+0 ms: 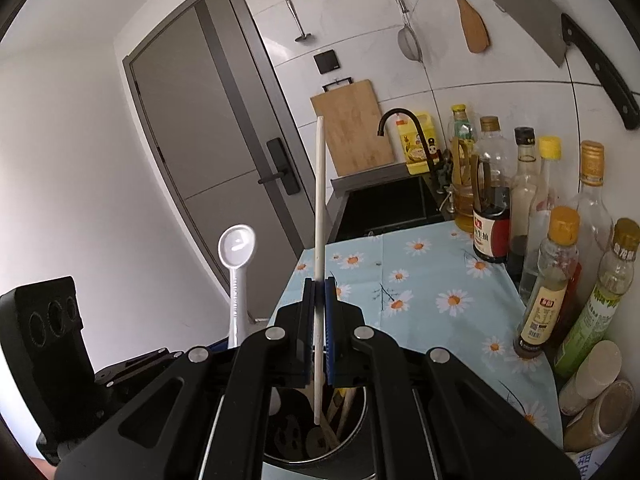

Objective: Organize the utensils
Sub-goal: 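Lower the spoon and chopstick into the black holder and open both tools, then move both open tools back down toward the remaining chopsticks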

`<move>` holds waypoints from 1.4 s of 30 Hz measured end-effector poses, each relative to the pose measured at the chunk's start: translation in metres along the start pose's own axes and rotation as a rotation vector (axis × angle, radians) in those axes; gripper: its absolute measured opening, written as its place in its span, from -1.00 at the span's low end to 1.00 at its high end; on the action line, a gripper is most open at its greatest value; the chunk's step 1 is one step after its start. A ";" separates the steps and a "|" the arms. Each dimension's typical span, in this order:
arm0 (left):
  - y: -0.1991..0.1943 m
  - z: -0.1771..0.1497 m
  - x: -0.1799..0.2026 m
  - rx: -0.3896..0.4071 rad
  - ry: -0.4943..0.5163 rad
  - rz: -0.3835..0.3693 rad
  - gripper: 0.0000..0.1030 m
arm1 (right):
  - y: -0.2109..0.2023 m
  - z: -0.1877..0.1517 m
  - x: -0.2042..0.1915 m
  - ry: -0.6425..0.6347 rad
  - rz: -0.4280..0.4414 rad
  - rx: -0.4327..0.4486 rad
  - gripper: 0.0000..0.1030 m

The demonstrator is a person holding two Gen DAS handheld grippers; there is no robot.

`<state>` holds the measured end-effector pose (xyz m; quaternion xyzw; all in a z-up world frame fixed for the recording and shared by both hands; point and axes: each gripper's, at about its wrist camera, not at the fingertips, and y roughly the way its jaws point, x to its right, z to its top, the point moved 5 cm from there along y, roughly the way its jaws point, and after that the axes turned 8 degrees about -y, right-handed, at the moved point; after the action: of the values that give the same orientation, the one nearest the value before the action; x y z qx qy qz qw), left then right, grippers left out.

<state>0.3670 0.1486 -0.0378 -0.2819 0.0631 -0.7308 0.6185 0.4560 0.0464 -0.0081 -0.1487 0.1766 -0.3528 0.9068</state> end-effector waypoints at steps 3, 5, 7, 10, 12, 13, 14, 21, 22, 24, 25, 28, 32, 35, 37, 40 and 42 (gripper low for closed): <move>0.002 -0.005 0.001 0.003 0.009 0.010 -0.62 | 0.003 -0.006 0.001 0.002 -0.003 -0.007 -0.89; 0.003 -0.008 0.001 0.001 0.013 0.016 -0.62 | 0.004 -0.009 0.002 0.000 0.002 -0.012 -0.89; 0.005 -0.011 -0.001 0.002 0.017 0.022 -0.62 | 0.007 -0.013 0.001 -0.002 0.000 -0.020 -0.89; 0.011 -0.015 -0.003 -0.008 0.030 0.033 -0.62 | 0.010 -0.018 0.000 -0.005 -0.012 -0.031 -0.89; 0.013 -0.017 -0.004 -0.015 0.027 0.035 -0.62 | 0.011 -0.022 -0.001 0.005 -0.013 -0.036 -0.89; 0.013 -0.018 -0.005 -0.022 0.022 0.037 -0.61 | 0.011 -0.023 -0.001 0.009 -0.010 -0.038 -0.89; 0.012 -0.019 -0.007 -0.023 0.017 0.041 -0.61 | 0.010 -0.024 -0.001 0.009 -0.014 -0.037 -0.88; 0.007 -0.019 -0.006 -0.034 0.018 0.053 -0.60 | 0.001 -0.022 0.001 0.024 -0.024 -0.033 -0.63; 0.006 -0.019 -0.005 -0.034 0.017 0.057 -0.60 | -0.002 -0.022 0.002 0.028 -0.025 -0.032 -0.63; 0.004 -0.019 -0.005 -0.031 0.011 0.060 -0.60 | -0.007 -0.021 0.002 0.029 -0.025 -0.027 -0.63; 0.003 -0.019 -0.005 -0.032 0.010 0.060 -0.60 | -0.010 -0.021 0.002 0.031 -0.025 -0.023 -0.63; -0.001 -0.018 -0.002 -0.027 0.012 0.061 -0.60 | -0.018 -0.018 0.003 0.035 -0.027 -0.012 -0.63; -0.011 -0.016 0.002 -0.023 0.006 0.051 -0.60 | -0.028 -0.016 0.003 0.040 -0.022 -0.009 -0.63; -0.024 -0.015 0.004 -0.017 -0.002 0.039 -0.60 | -0.033 -0.016 0.001 0.050 0.008 -0.028 -0.63; -0.032 -0.014 0.007 -0.015 0.002 0.036 -0.60 | -0.038 -0.017 0.001 0.061 0.025 -0.043 -0.63; -0.045 -0.014 0.012 -0.005 0.015 0.037 -0.60 | -0.047 -0.017 -0.001 0.055 0.029 -0.048 -0.63; -0.055 -0.013 0.016 0.014 0.018 0.049 -0.60 | -0.053 -0.017 -0.003 0.056 0.030 -0.055 -0.60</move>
<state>0.3112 0.1429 -0.0192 -0.2692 0.0707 -0.7183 0.6376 0.4154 0.0086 -0.0021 -0.1608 0.2137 -0.3381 0.9023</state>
